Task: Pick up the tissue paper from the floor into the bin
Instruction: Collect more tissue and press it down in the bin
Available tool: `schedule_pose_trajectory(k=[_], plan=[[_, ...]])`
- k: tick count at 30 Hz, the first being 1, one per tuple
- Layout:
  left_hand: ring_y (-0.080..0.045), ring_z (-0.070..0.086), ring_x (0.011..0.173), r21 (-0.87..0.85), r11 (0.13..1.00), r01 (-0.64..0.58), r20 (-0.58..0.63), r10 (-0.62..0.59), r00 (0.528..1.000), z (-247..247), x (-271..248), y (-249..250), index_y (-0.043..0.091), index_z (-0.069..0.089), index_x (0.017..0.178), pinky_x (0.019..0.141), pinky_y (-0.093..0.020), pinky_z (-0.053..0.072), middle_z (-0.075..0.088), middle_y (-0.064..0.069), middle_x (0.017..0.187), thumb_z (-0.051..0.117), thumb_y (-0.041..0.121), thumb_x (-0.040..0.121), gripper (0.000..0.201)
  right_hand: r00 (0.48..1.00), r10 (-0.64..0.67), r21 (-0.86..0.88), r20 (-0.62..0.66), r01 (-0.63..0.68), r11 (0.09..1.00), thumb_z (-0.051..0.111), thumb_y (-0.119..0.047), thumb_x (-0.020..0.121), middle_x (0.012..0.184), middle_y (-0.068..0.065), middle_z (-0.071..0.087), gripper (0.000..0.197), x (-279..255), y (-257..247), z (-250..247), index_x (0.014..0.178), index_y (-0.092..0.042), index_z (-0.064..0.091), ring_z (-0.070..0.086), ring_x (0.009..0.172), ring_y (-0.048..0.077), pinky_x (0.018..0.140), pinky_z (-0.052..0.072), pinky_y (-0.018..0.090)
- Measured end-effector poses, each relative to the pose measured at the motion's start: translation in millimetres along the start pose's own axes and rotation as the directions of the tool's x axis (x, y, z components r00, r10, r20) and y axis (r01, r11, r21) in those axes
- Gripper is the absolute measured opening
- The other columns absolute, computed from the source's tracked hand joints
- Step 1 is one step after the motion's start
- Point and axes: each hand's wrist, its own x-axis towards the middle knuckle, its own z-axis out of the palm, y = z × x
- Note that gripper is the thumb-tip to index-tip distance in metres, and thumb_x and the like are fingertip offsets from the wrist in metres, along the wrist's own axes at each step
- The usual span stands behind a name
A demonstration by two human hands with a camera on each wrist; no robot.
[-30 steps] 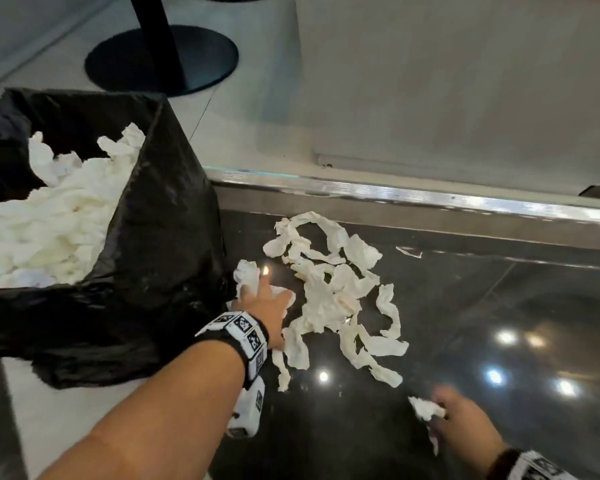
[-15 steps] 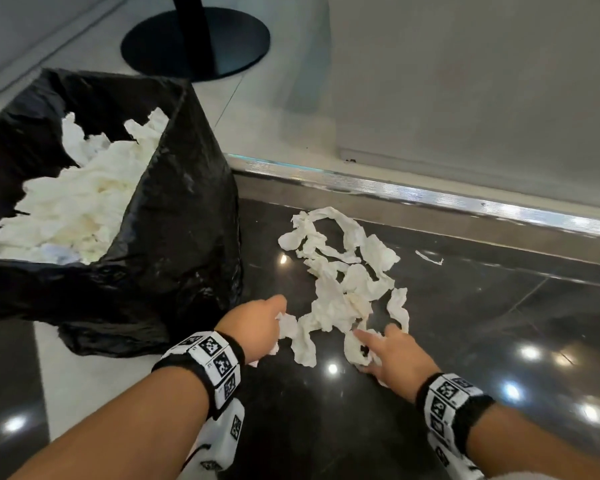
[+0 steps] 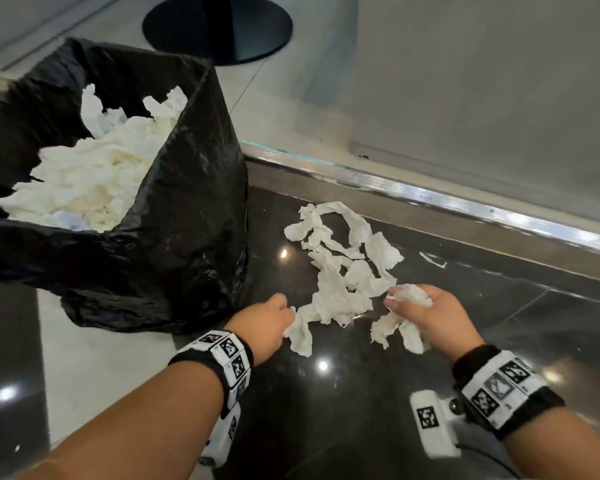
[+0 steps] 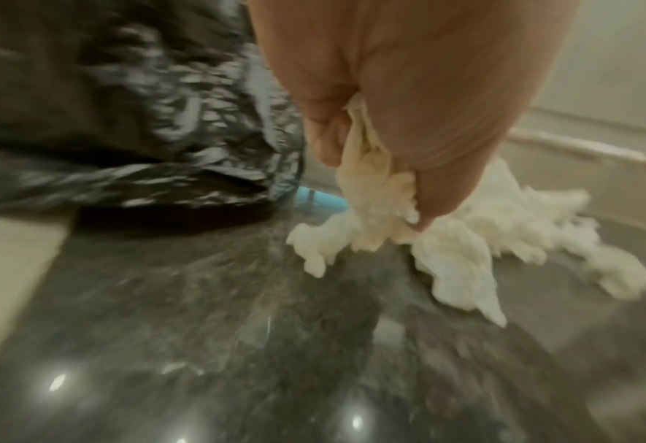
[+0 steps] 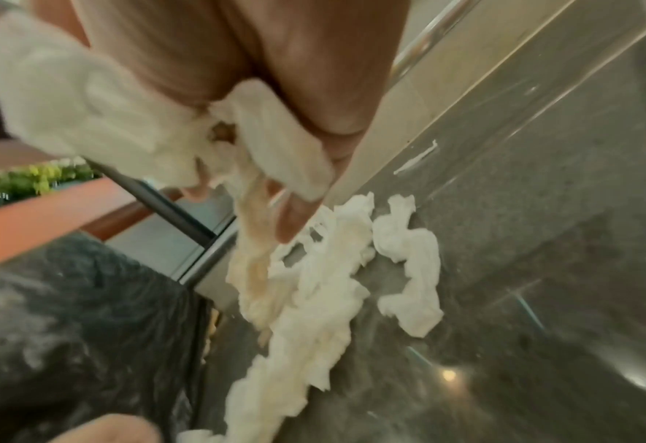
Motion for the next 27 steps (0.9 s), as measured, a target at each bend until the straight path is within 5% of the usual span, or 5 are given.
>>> schedule_pose_trajectory(k=[5,11,17,20,27], plan=[[-0.039,0.052,0.112,0.045,0.989,-0.144,0.142,0.136,0.981,27,30,21,0.025,0.018,0.146,0.094,-0.045,0.049,-0.001,-0.007,0.158,0.045,-0.009,0.081,0.078,0.998,-0.06,0.122,0.006,0.059,0.991,0.071,-0.002,0.078,0.068,-0.003,0.069,0.018,-19,-12,-26,0.084,-0.014,0.06,0.062,0.053,0.013,0.053,0.05,0.024],[-0.035,0.058,0.102,0.057,0.995,-0.078,0.173,0.067,0.983,27,37,23,0.009,0.044,0.118,0.089,-0.043,0.049,0.046,-0.015,0.123,0.042,0.004,0.09,0.029,0.987,-0.085,-0.152,-0.135,0.064,0.986,0.08,-0.013,0.072,0.071,-0.012,0.07,0.017,-8,11,-28,0.078,-0.025,0.071,0.06,0.068,-0.005,0.063,0.046,0.01],[-0.032,0.056,0.103,0.089,0.987,-0.131,0.109,0.121,0.987,-19,16,21,0.006,0.055,0.11,0.08,-0.035,0.043,0.051,-0.013,0.118,0.051,0.02,0.09,0.025,0.985,0.003,-0.751,0.173,0.131,0.648,0.064,-0.027,0.086,0.155,0.002,0.019,0.059,33,50,16,0.14,-0.031,0.041,0.041,0.132,0.022,0.106,0.032,0.025],[-0.029,0.057,0.098,0.047,0.989,-0.14,-0.012,0.141,0.99,-48,0,17,0.008,0.059,0.104,0.079,-0.033,0.044,0.052,-0.01,0.116,0.052,0.018,0.087,0.021,0.975,-0.03,-0.813,0.221,0.201,0.547,0.05,-0.017,0.091,0.136,0.008,0.042,0.031,36,62,34,0.12,-0.021,0.057,0.053,0.116,0.03,0.097,0.043,0.031],[-0.023,0.057,0.094,-0.001,0.988,-0.157,-0.237,0.152,0.959,-119,-23,5,0.023,0.038,0.08,0.075,-0.028,0.039,0.053,0.0,0.089,0.051,0.023,0.087,0.015,0.999,-0.004,-0.584,-0.05,-0.026,0.812,0.054,-0.017,0.091,0.071,0.0,0.054,0.012,37,35,31,0.081,-0.011,0.053,0.058,0.08,0.028,0.066,0.038,0.03]])
